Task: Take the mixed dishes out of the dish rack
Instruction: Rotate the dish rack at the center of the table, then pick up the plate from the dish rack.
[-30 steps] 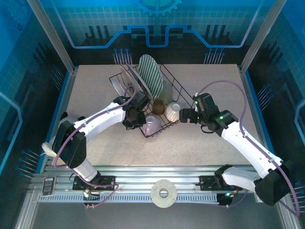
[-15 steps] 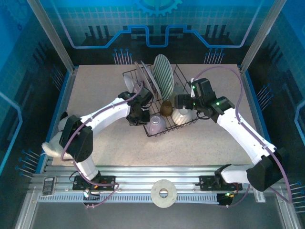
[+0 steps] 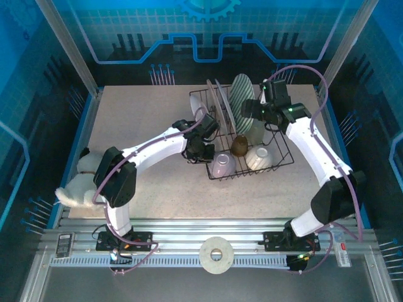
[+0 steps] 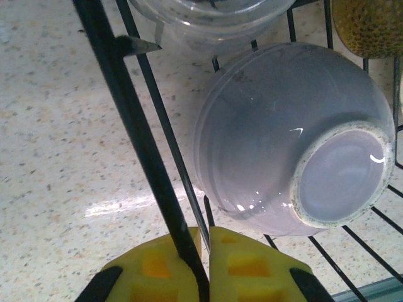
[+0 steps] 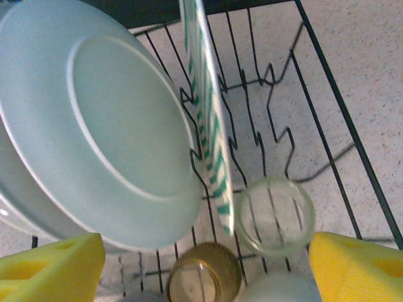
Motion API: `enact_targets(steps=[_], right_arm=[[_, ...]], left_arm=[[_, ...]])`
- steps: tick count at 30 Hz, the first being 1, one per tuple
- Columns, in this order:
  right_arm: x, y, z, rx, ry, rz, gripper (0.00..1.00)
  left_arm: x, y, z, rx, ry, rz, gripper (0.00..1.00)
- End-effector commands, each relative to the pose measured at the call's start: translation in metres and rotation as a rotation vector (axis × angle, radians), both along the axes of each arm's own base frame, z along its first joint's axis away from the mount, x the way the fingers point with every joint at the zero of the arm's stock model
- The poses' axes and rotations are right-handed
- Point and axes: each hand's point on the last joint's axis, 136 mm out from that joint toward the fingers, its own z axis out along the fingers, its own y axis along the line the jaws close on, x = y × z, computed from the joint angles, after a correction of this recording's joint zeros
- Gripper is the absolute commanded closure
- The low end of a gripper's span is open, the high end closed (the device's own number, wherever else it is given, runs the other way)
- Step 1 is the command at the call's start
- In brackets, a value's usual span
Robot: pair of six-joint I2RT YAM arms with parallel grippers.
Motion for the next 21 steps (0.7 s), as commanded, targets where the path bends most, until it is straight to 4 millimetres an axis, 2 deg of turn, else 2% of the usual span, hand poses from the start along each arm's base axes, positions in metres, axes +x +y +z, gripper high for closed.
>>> enact_targets(steps=[1, 6, 7, 11, 15, 17, 21], right_arm=[[0.009, -0.006, 0.002, 0.019, 0.016, -0.025, 0.17], [0.017, -0.024, -0.008, 0.017, 0.045, -0.092, 0.23], [0.017, -0.028, -0.009, 0.012, 0.048, -0.110, 0.25], [0.017, -0.041, -0.010, 0.003, 0.036, -0.148, 0.32], [0.020, -0.046, -0.008, 0.009, 0.024, -0.161, 0.42], [0.023, -0.046, -0.009, 0.015, 0.026, -0.158, 0.45], [0.029, -0.045, -0.009, 0.020, 0.019, -0.159, 0.51]], left_arm=[[0.001, -0.051, 0.030, -0.153, -0.090, -0.212, 1.00], [0.004, -0.052, 0.030, -0.151, -0.082, -0.185, 1.00], [0.004, -0.052, 0.031, -0.151, -0.083, -0.179, 0.97], [0.003, -0.049, 0.038, -0.167, -0.104, -0.162, 0.66], [0.001, -0.043, 0.058, -0.192, -0.156, -0.152, 0.20], [-0.001, -0.037, 0.072, -0.207, -0.199, -0.147, 0.02], [-0.011, -0.018, 0.103, -0.233, -0.285, -0.137, 0.01]])
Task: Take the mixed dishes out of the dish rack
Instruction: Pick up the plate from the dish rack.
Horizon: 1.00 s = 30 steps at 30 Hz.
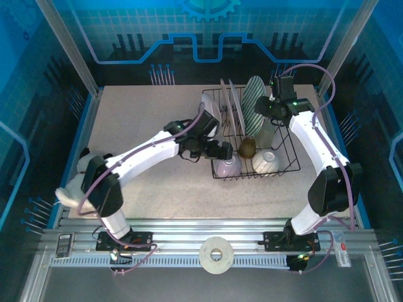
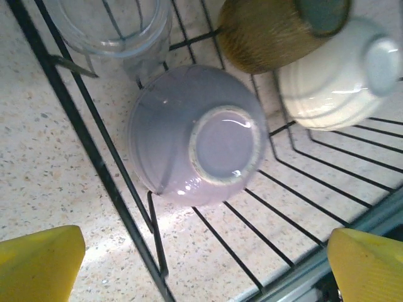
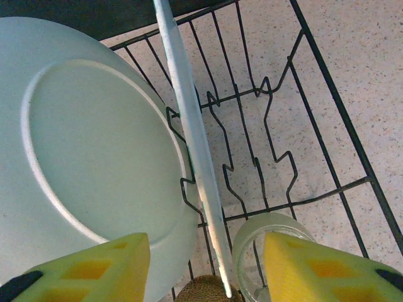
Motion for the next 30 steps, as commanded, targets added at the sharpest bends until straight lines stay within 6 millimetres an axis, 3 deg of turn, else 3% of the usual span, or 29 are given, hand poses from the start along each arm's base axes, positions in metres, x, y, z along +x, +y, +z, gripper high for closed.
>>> enact_targets(steps=[1, 7, 11, 16, 22, 26, 30], right_arm=[[0.011, -0.003, 0.008, 0.011, -0.033, -0.012, 0.52], [0.020, -0.002, 0.006, 0.000, -0.026, -0.011, 0.60], [0.026, -0.003, 0.002, -0.014, -0.018, -0.013, 0.68], [0.031, -0.003, 0.000, -0.038, -0.009, -0.010, 0.80], [0.029, -0.001, 0.011, -0.089, -0.040, -0.003, 0.98], [0.025, 0.001, 0.029, -0.147, -0.092, -0.009, 1.00], [0.016, -0.003, 0.060, -0.189, -0.185, -0.043, 1.00]], left_arm=[[-0.008, 0.018, 0.038, -0.043, -0.109, 0.003, 0.01], [-0.042, 0.067, 0.080, -0.134, -0.241, 0.024, 0.01], [-0.072, 0.091, 0.116, -0.279, -0.309, 0.001, 0.01], [-0.096, 0.121, 0.151, -0.329, -0.414, 0.038, 0.01], [-0.108, 0.137, 0.151, -0.354, -0.433, 0.096, 0.01], [-0.111, 0.141, 0.148, -0.369, -0.430, 0.124, 0.01], [-0.110, 0.141, 0.144, -0.365, -0.414, 0.131, 0.01]])
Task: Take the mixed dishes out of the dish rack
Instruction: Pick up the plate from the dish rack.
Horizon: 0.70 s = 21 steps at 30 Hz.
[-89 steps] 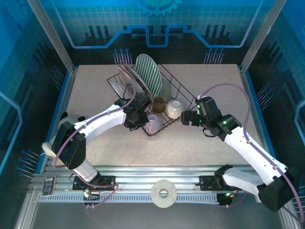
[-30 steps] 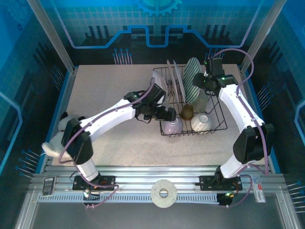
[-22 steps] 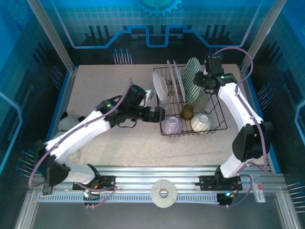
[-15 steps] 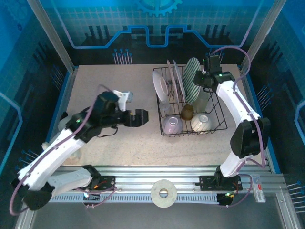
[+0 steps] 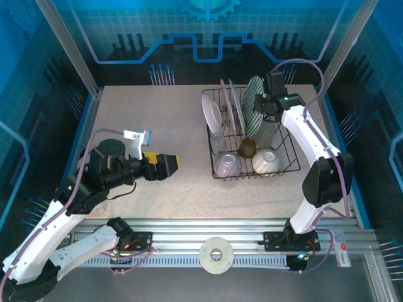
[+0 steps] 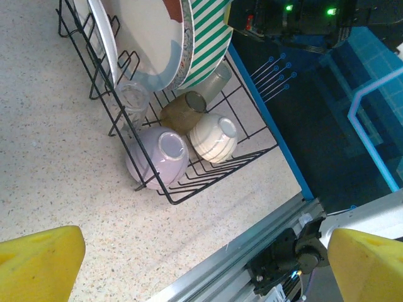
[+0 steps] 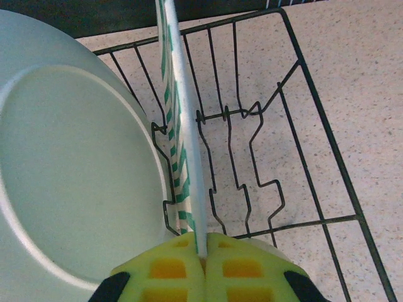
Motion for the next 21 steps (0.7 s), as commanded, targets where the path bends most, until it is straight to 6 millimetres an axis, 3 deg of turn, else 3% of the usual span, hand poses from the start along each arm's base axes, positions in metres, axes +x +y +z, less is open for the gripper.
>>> enact_targets(steps=[1, 13, 21], right_arm=[[-0.007, -0.009, 0.068, -0.030, -0.198, -0.056, 1.00], [-0.042, -0.031, 0.143, -0.016, -0.377, -0.124, 1.00], [-0.097, -0.042, 0.183, 0.096, -0.486, -0.131, 1.00]], left_arm=[[0.003, 0.003, -0.004, -0.005, 0.022, 0.029, 0.01], [0.009, -0.001, -0.020, -0.012, 0.061, 0.046, 0.01], [0.016, -0.011, -0.023, -0.039, 0.066, 0.024, 0.01]])
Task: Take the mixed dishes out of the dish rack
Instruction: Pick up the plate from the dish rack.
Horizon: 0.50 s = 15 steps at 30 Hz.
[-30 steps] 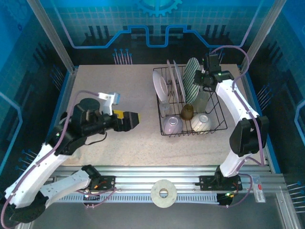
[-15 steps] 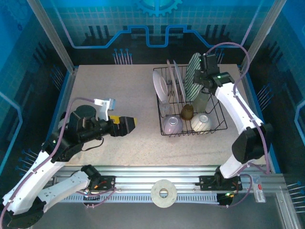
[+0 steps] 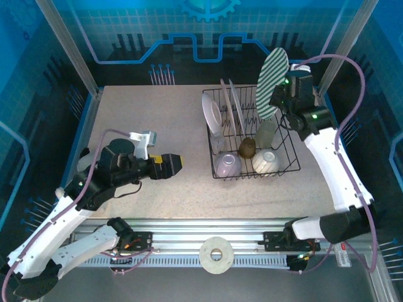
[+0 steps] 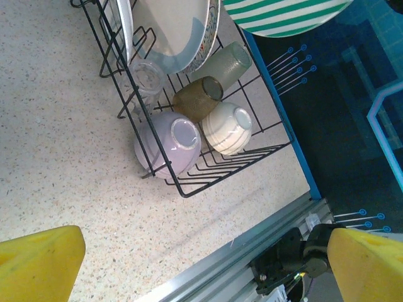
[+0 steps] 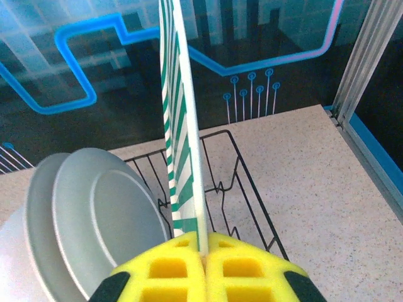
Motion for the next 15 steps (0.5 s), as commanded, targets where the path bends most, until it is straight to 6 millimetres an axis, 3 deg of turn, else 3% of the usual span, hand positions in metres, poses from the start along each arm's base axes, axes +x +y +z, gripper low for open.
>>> enact_targets(steps=[1, 7, 12, 15], right_arm=[[-0.033, -0.008, 0.047, 0.100, -0.142, -0.004, 1.00], [-0.080, -0.003, 0.068, 0.238, -0.209, 0.083, 1.00], [-0.106, 0.026, 0.076, 0.401, -0.213, 0.269, 1.00], [-0.115, 0.046, 0.069, 0.528, -0.181, 0.380, 1.00]], left_arm=[[0.007, -0.008, 0.004, -0.046, -0.014, -0.009, 0.01], [0.021, -0.021, 0.000, -0.095, -0.007, -0.034, 0.01], [0.042, -0.024, 0.014, -0.211, 0.025, -0.069, 0.01], [0.052, -0.027, 0.028, -0.310, 0.013, -0.105, 0.01]])
